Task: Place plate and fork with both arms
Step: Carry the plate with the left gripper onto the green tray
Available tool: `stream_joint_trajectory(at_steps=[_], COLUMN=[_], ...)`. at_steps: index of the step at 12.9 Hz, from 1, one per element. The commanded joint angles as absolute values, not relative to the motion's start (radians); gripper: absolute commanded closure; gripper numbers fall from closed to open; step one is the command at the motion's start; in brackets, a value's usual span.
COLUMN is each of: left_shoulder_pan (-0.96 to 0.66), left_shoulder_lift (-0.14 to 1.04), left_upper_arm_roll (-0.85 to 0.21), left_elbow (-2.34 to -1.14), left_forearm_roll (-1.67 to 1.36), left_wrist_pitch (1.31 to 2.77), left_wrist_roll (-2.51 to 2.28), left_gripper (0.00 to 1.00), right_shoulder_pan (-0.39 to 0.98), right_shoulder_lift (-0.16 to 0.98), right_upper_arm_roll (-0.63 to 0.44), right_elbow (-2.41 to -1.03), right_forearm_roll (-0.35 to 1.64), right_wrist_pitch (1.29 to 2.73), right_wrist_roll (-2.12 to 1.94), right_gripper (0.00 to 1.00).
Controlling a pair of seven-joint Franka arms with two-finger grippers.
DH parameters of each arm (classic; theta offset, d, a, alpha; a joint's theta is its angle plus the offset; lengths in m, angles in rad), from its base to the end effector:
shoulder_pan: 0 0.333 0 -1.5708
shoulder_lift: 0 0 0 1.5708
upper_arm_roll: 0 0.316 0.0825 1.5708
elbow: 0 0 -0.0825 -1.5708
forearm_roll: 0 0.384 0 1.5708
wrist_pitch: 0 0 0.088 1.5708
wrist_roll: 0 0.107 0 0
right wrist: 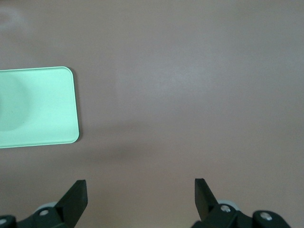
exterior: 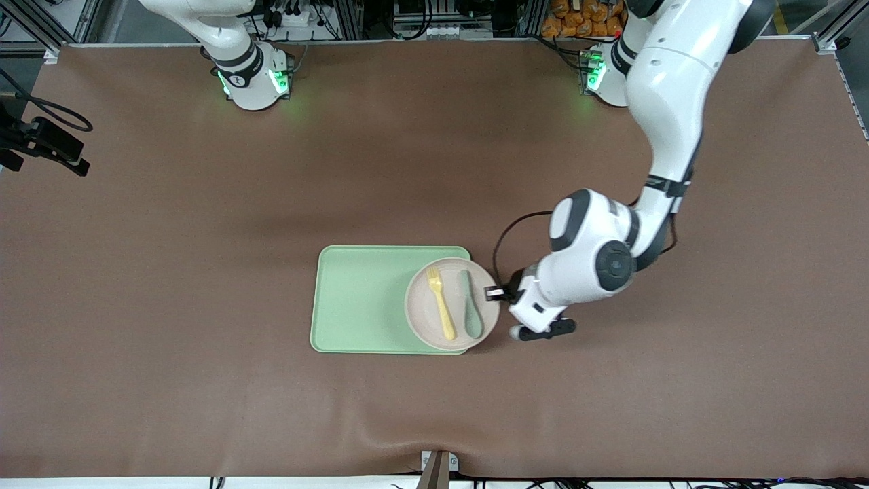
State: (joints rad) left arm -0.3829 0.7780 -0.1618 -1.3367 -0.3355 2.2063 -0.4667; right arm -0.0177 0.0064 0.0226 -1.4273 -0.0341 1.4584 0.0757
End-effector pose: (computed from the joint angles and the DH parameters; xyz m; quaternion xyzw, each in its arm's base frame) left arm 0.6510 -0.3739 0.2817 0.9767 0.0794 -0.0522 0.1924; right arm 0.5443 -0.0013 0.6779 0.9991 -0.0375 0.0130 0.0163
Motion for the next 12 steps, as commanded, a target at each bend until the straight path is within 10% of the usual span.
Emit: stream_joint_trajectory(at_steps=[1,9,10,11,12], left_shoulder_pan=[-0.465,-0.522,-0.522,-0.520,-0.520], left_shoulder_lift=[0.866,0.953,0.953,0.953,0.947], left_upper_arm_roll=[-0.150,-0.138,-0.138,-0.138,-0.138], left_elbow=[-1.279,-1.287,-1.287,-1.287,-1.287], left_forearm_roll=[-0.319,-0.319,-0.319,-0.319,-0.319], left_wrist_pitch=[2.310,2.378,2.384,2.385,2.388], left_wrist_roll=[-0.497,-0.408,-0.408,-0.410,-0.425], left_gripper=[1.00,1.00,0.89,0.56,0.01], right_shoulder_pan=[-0.017,-0.028,-0.029,-0.029,-0.029], right_shoulder_lift=[0.008,0.006,0.006,0.008,0.006], right_upper_arm_roll=[0.023,0.018,0.018,0.018,0.017], right_elbow=[-1.420,-1.424,-1.424,-1.425,-1.425], right_forearm_roll=[-0.020,0.015,0.015,0.015,0.015], right_wrist_pitch=[1.456,1.448,1.447,1.447,1.447], right_wrist_roll=[0.077,0.080,0.081,0.080,0.080], right_gripper=[0.00,0.00,0.00,0.00,0.00])
